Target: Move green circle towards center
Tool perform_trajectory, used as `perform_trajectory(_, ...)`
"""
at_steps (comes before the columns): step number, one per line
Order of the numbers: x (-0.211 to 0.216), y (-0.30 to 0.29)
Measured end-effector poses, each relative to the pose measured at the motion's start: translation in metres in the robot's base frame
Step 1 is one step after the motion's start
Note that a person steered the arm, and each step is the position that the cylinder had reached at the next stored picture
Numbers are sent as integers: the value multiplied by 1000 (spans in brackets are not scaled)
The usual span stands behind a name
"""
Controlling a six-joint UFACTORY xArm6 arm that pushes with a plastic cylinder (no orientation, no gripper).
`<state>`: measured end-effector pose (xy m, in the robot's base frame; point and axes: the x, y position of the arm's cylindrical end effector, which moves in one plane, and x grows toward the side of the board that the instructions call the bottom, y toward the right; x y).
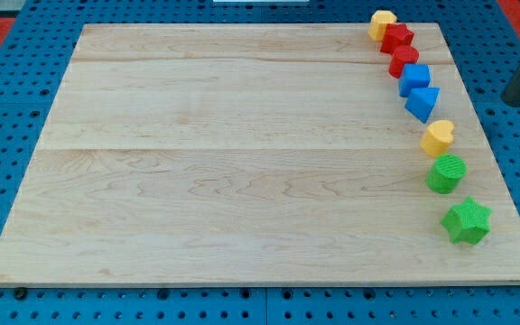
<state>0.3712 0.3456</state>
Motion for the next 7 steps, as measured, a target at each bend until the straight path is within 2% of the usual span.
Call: perform_trajectory(7,12,0)
